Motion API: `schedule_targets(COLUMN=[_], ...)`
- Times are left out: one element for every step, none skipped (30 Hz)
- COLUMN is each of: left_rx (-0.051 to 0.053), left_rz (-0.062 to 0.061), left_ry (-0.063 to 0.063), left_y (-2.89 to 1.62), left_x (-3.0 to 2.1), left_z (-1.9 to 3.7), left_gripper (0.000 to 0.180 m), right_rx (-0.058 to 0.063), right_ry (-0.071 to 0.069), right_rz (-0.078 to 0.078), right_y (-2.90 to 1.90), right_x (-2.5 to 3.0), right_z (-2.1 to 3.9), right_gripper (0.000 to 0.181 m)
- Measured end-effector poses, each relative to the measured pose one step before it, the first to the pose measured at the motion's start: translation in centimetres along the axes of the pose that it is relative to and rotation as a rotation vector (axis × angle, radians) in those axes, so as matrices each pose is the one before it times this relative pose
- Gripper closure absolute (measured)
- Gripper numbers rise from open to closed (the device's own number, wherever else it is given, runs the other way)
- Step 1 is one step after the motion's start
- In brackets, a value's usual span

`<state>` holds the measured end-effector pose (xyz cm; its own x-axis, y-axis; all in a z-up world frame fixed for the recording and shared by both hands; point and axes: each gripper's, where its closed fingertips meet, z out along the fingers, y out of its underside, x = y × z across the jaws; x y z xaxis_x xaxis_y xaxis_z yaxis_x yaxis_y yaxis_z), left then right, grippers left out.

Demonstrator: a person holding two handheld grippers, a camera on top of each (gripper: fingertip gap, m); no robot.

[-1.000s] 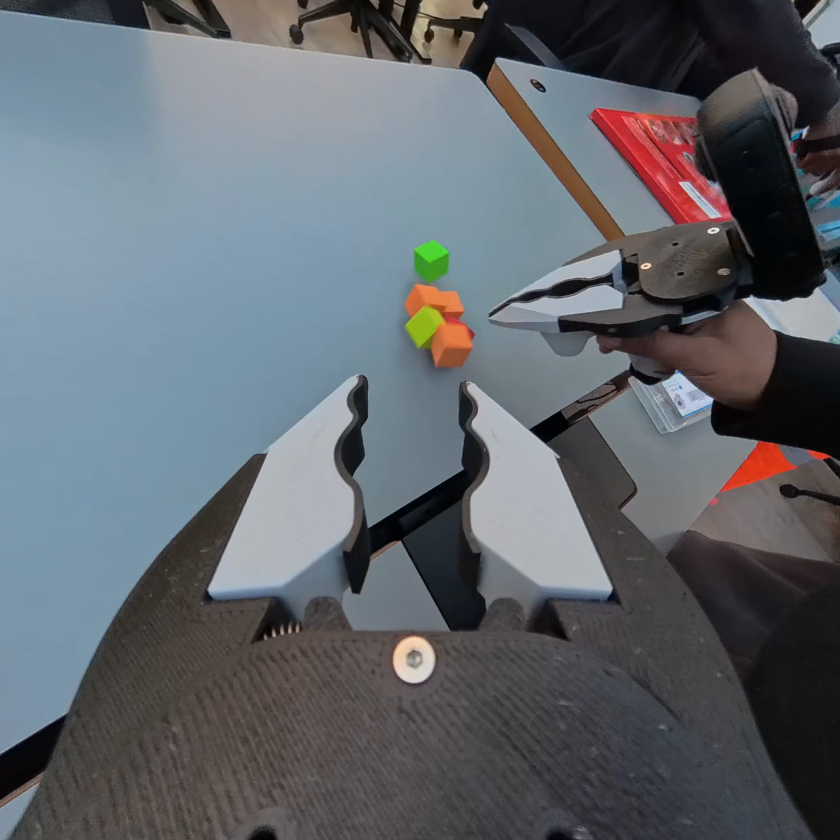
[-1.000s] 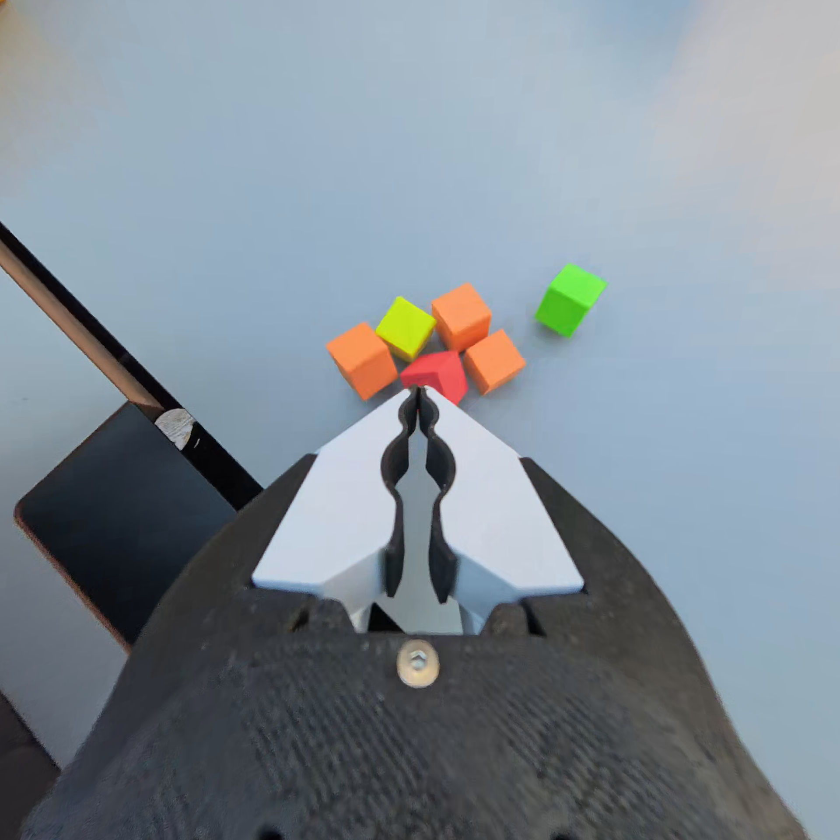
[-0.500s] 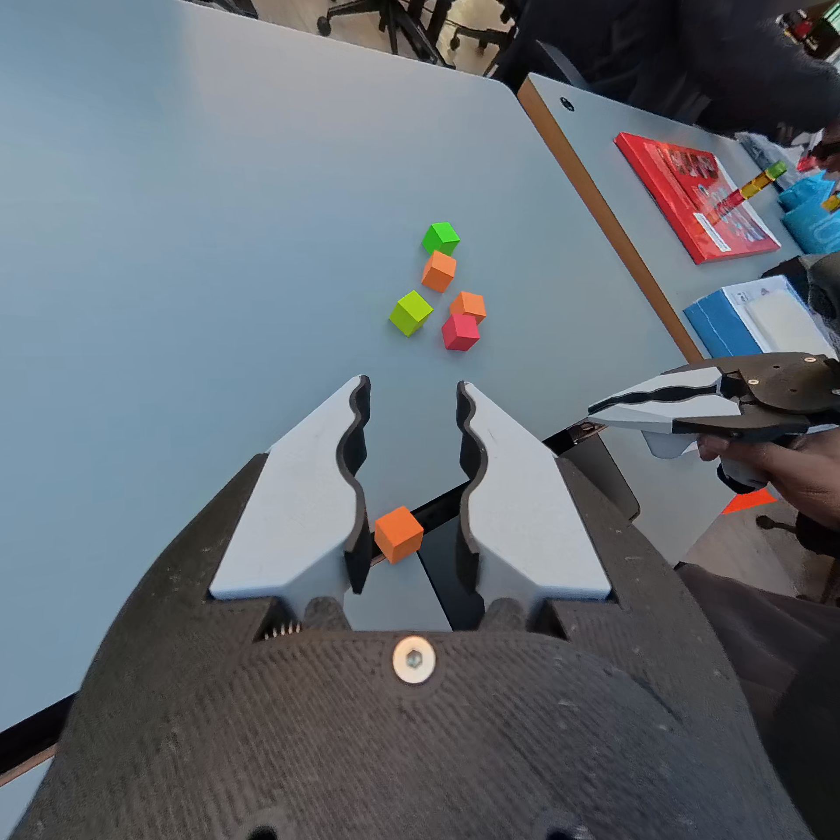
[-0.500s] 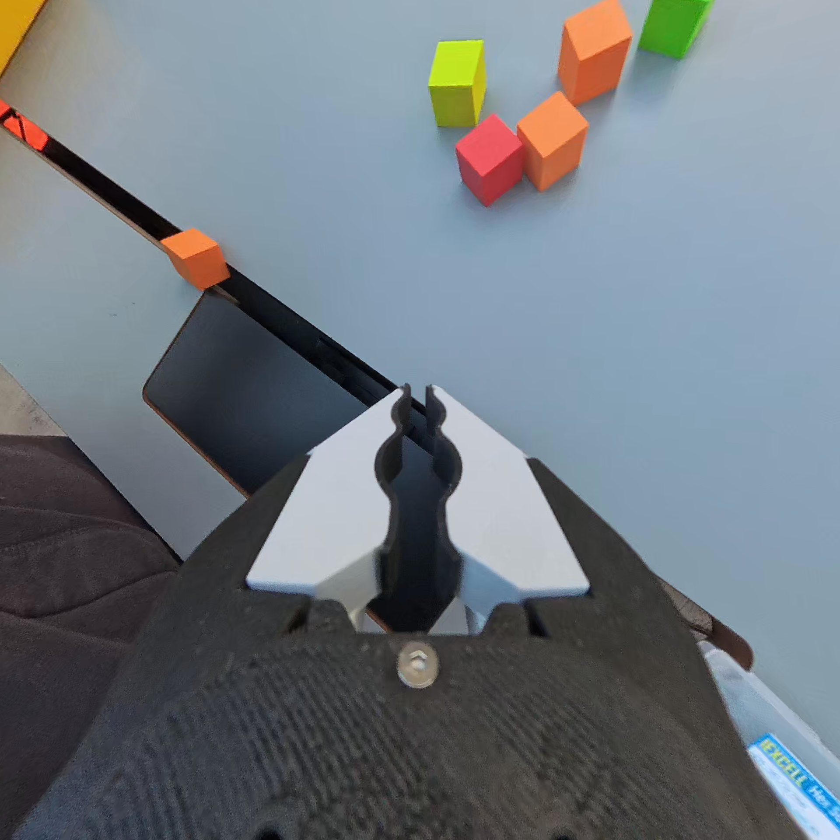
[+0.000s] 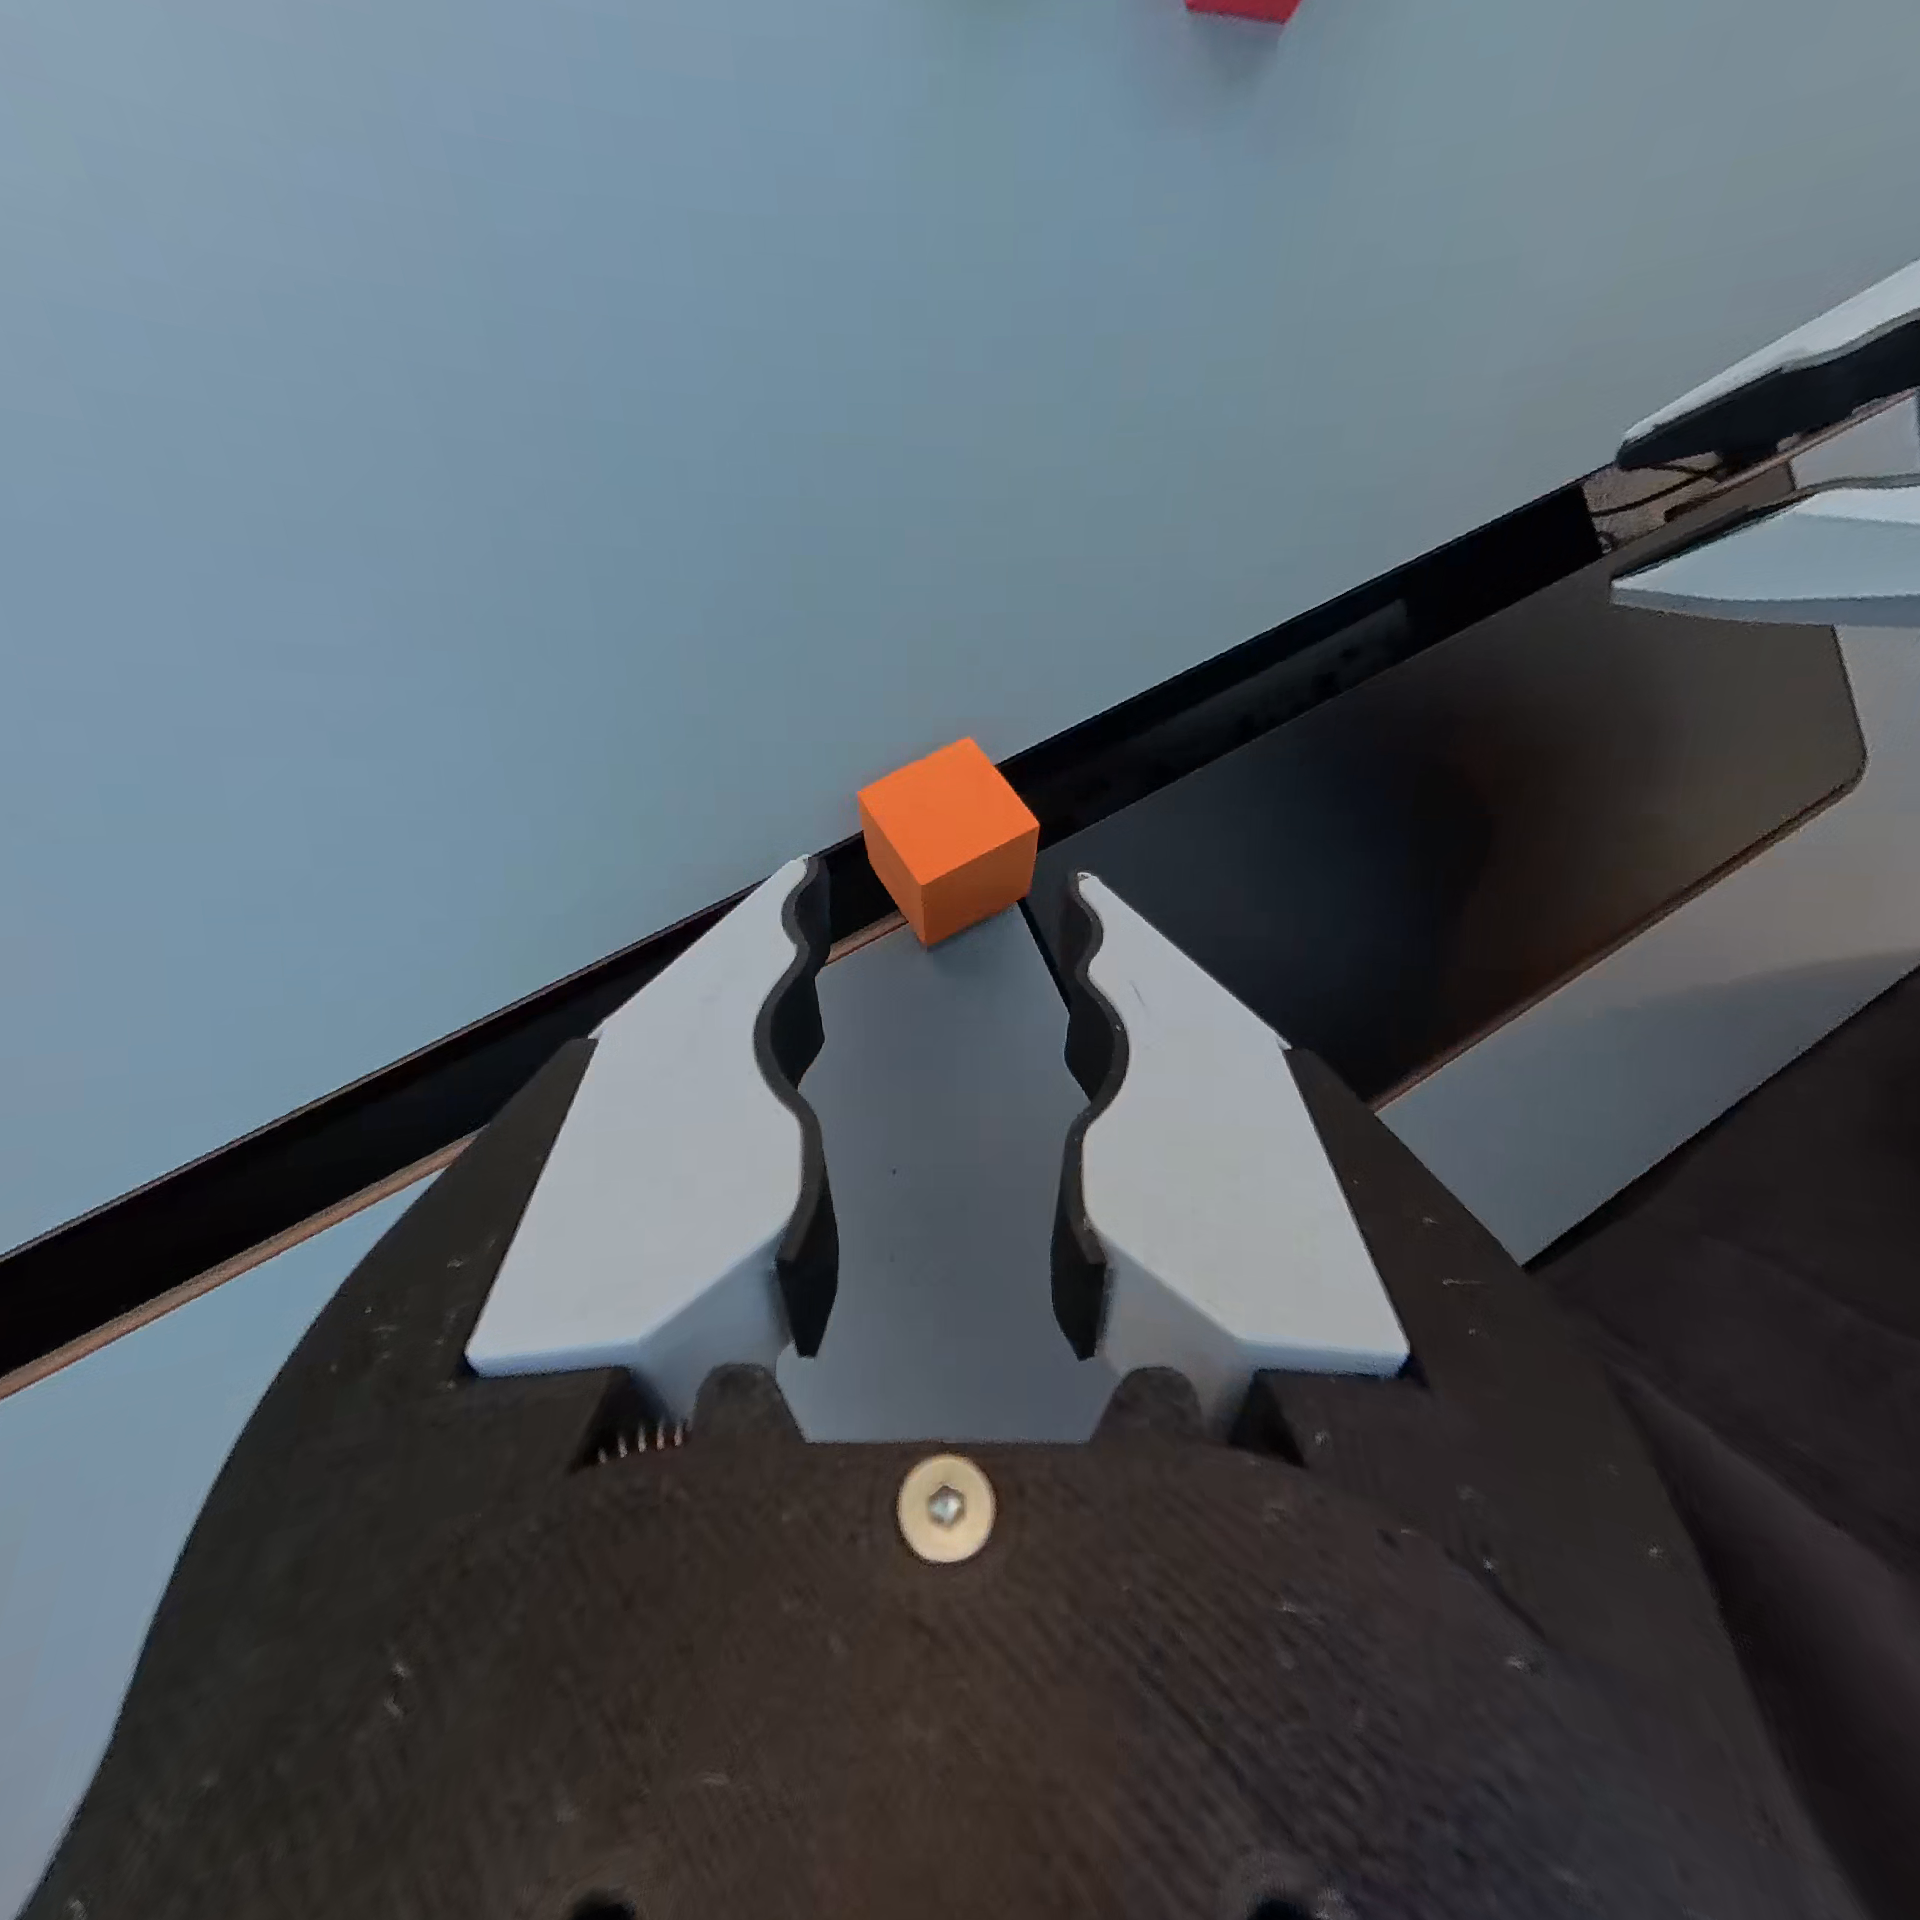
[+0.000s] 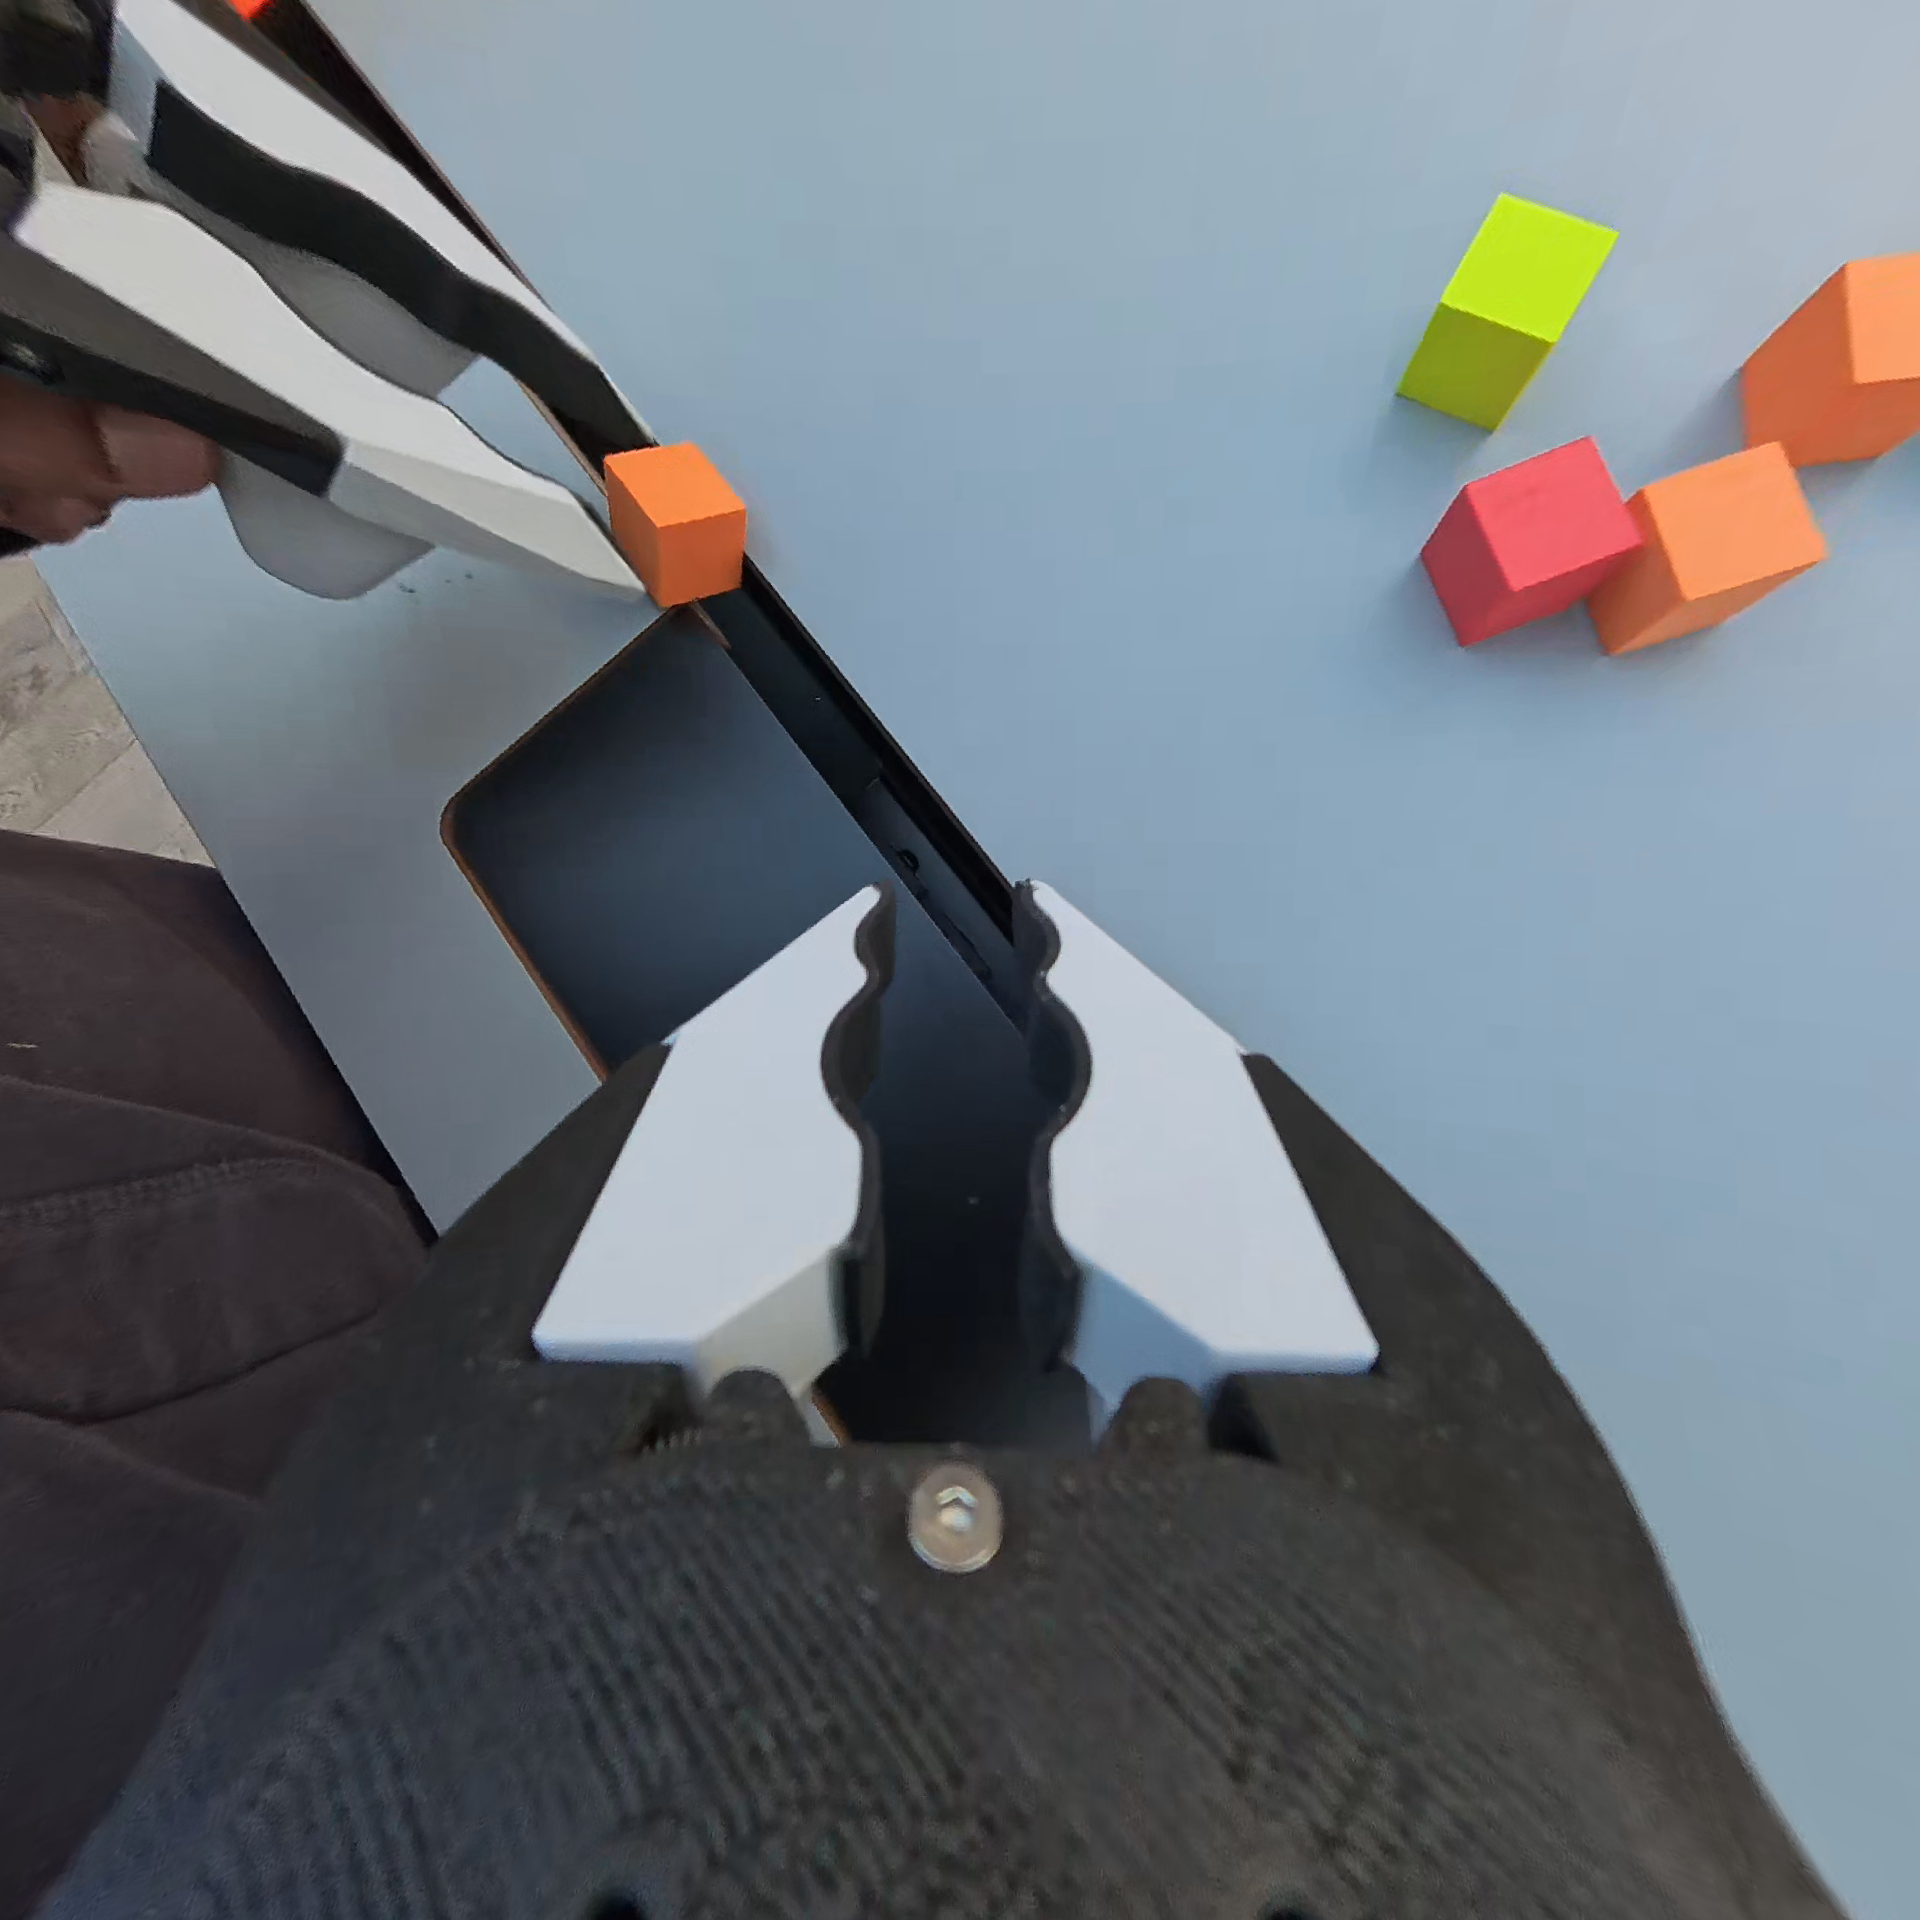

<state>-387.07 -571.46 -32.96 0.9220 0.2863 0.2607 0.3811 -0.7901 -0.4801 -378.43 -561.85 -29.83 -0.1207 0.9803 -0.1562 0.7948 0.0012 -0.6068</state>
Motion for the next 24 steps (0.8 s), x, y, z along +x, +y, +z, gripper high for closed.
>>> schedule_targets(left_rx=[-0.0093, -0.0117, -0.0092, -0.0046, 0.0040, 0.0160, 0.0284, 0.0358, 0.0375, 0.0311, 0.0244, 0.0162, 0.0131, 0.0167, 0.0214, 0.0202, 0.0178, 0.0112, 0.0042, -0.0061, -0.0067, 0.0049, 0.0079, -0.0050], left_rz=[0.0179, 0.0236, 0.0260, 0.0216, 0.0052, -0.0055, -0.0085, -0.0041, 0.0022, 0.0034, 0.0040, -0.0011, -0.0095, -0.0155, -0.0246, -0.0438, -0.0624, -0.0715, -0.0686, -0.0646, -0.0554, -0.0411, -0.0253, -0.0166], left_ry=[-0.0058, -0.0163, -0.0193, 0.0094, 0.0212, 0.0098, 0.0079, 0.0118, 0.0198, 0.0103, 0.0092, 0.0162, 0.0254, 0.0395, 0.0553, 0.0692, 0.0886, 0.0906, 0.0795, 0.0722, 0.0671, 0.0578, 0.0519, 0.0438], left_y=[0.152, 0.107, 0.012, -0.093, -0.253, -0.438, -0.669, -0.825, -0.908, -0.847, -0.769, -0.653, -0.634, -0.733, -0.843, -0.850, -0.822, -0.705, -0.555, -0.363, -0.330, -0.412, -0.401, -0.185], left_x=[0.114, -0.101, -0.212, 0.136, 0.254, 0.063, 0.058, 0.153, 0.330, 0.234, 0.227, 0.323, 0.423, 0.641, 0.875, 1.019, 1.200, 1.136, 0.918, 0.742, 0.629, 0.522, 0.510, 0.428], left_z=[0.426, 0.302, 0.136, 0.007, -0.078, -0.186, -0.273, -0.334, -0.332, -0.248, -0.129, -0.019, 0.085, 0.095, 0.098, 0.135, 0.165, 0.177, 0.168, 0.137, 0.058, -0.028, -0.075, -0.024], left_gripper=[0.138, 0.139, 0.145, 0.147, 0.151, 0.151, 0.151, 0.152, 0.152, 0.151, 0.152, 0.151, 0.152, 0.152, 0.152, 0.152, 0.152, 0.152, 0.152, 0.152, 0.151, 0.151, 0.151, 0.152], right_rx=[0.0051, 0.0037, 0.0004, -0.0015, 0.0002, 0.0027, 0.0046, 0.0055, 0.0072, 0.0100, 0.0114, 0.0106, 0.0123, 0.0204, 0.0354, 0.0537, 0.0583, 0.0421, 0.0166, -0.0038, -0.0146, -0.0189, -0.0090, 0.0005], right_ry=[-0.0040, -0.0025, 0.0015, 0.0056, 0.0075, 0.0069, 0.0051, 0.0039, 0.0015, -0.0004, 0.0012, 0.0032, 0.0048, 0.0093, 0.0176, 0.0297, 0.0353, 0.0280, 0.0131, -0.0031, -0.0103, -0.0305, -0.0524, -0.0272], right_rz=[0.0123, 0.0101, 0.0047, 0.0000, -0.0012, -0.0005, 0.0003, 0.0013, 0.0012, -0.0010, -0.0050, -0.0101, -0.0172, -0.0278, -0.0404, -0.0550, -0.0702, -0.0779, -0.0735, -0.0604, -0.0470, -0.0408, -0.0377, -0.0264], right_y=[-0.057, -0.010, 0.051, 0.094, 0.065, 0.020, -0.026, -0.082, -0.141, -0.237, -0.307, -0.328, -0.410, -0.614, -0.970, -1.415, -1.624, -1.461, -1.094, -0.673, -0.314, -0.032, 0.014, -0.021], right_x=[0.041, 0.066, 0.109, 0.188, 0.193, 0.192, 0.140, 0.106, 0.034, -0.019, -0.039, -0.031, -0.049, -0.063, -0.037, 0.017, 0.085, 0.095, 0.059, -0.017, -0.026, -0.312, -0.643, -0.286], right_z=[-0.065, -0.083, -0.109, -0.132, -0.173, -0.201, -0.194, -0.190, -0.168, -0.148, -0.122, -0.091, -0.081, -0.156, -0.290, -0.490, -0.581, -0.514, -0.339, -0.170, -0.066, -0.066, -0.105, -0.056], right_gripper=[0.160, 0.160, 0.160, 0.160, 0.160, 0.160, 0.160, 0.160, 0.159, 0.159, 0.159, 0.157, 0.153, 0.150, 0.147, 0.142, 0.137, 0.133, 0.133, 0.130, 0.124, 0.112, 0.101, 0.106])
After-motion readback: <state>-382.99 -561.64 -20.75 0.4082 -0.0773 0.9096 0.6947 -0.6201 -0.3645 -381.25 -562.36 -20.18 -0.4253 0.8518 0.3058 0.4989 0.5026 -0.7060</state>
